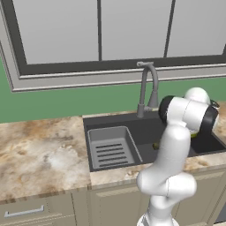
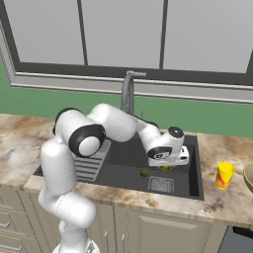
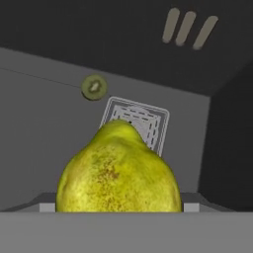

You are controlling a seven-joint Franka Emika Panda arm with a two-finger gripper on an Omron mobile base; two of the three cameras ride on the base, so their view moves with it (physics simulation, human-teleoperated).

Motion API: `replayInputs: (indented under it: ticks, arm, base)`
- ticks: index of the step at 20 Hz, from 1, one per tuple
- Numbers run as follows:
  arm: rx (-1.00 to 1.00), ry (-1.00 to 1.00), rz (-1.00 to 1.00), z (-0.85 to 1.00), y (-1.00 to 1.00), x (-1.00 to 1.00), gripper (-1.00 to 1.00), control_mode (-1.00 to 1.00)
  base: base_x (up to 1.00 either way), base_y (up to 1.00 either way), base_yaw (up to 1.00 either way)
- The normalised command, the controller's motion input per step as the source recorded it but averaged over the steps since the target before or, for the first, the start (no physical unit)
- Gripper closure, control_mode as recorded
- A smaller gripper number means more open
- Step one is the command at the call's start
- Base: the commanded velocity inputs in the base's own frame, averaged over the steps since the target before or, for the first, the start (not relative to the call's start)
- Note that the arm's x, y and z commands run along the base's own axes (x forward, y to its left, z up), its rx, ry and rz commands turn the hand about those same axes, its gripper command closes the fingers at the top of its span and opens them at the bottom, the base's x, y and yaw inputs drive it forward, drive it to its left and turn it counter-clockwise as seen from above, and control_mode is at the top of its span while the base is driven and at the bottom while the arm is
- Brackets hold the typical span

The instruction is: Remove the pear and kiwi from the sink. Then move the bowl and cup from the counter to the sink for washing.

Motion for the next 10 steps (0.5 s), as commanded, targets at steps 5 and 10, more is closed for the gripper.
replayInputs:
  ticks: [5,10]
  arm:
    - [0.04,0.03,0.09,0.51,0.00,-0.32,1.00,-1.00]
    - [0.05,0.06,0.08,0.46,0.00,-0.36,1.00,-1.00]
  base:
    - [0.00,0.00,0.00]
    - [0.00,0.00,0.00]
